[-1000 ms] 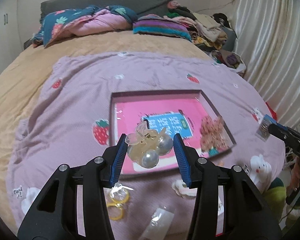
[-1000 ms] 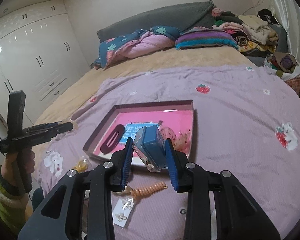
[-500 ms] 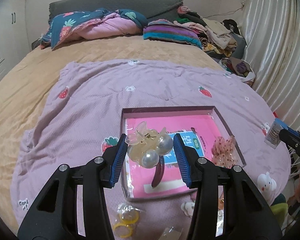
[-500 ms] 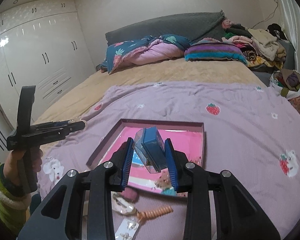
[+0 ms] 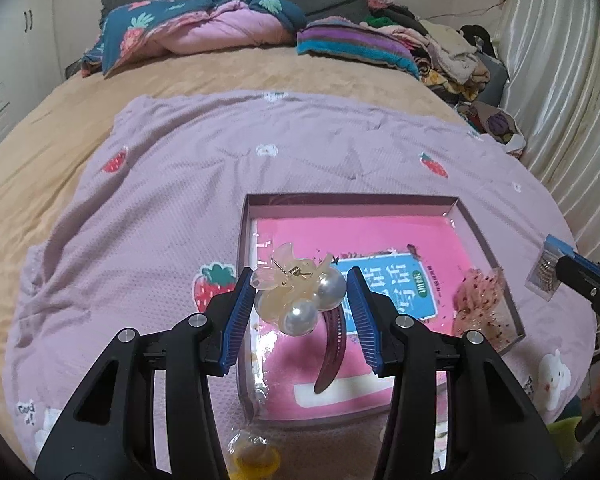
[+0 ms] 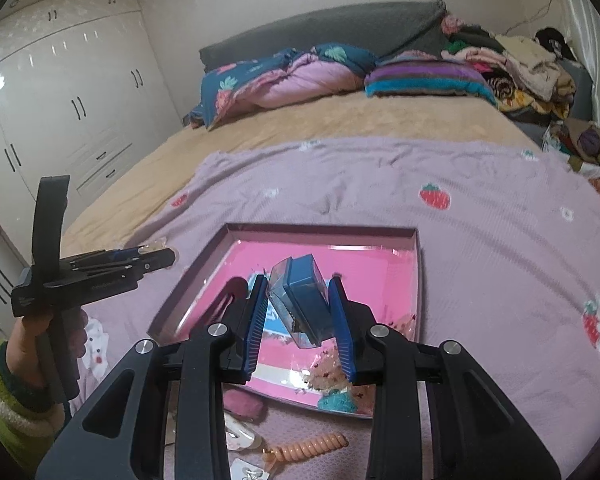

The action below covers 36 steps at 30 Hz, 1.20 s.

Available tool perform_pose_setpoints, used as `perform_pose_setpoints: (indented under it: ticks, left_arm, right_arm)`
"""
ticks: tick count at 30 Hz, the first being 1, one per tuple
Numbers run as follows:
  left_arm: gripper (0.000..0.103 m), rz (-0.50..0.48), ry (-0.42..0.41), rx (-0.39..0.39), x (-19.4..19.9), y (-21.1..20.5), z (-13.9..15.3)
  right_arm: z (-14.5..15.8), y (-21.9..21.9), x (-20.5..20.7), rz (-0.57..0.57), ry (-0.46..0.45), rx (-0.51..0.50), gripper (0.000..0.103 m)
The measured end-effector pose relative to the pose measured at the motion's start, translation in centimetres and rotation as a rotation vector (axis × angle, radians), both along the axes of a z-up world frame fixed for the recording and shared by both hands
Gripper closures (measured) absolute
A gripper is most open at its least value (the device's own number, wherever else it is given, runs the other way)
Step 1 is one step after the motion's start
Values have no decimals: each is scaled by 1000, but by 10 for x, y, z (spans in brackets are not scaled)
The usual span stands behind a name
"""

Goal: Organize jewelry
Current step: 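Place the blue comb in the box with the right tool while the left tool drops the pearl clip there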

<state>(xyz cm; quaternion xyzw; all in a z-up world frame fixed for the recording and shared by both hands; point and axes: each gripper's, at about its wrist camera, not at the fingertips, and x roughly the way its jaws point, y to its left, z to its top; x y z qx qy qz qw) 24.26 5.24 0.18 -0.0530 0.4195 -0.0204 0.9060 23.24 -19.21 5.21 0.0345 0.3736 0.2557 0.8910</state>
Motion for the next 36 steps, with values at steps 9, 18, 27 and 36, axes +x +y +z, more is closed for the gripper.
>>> perform_pose_setpoints:
  ticks: [9, 18, 27, 36]
  left_arm:
    - [64, -14, 61, 4, 5, -1, -31]
    - [64, -18, 98, -4, 7, 1, -51]
    - [64, -26, 105, -20, 5, 4, -60]
    - [64, -14, 100, -33, -2, 8, -57]
  right_arm:
    - [-37, -1, 10, -11, 78, -17, 73]
    - [-65, 4, 8, 6, 141, -20, 73]
    - [-80, 3, 6, 4, 181, -11, 73]
    - [-85, -8, 5, -51, 196, -23, 73]
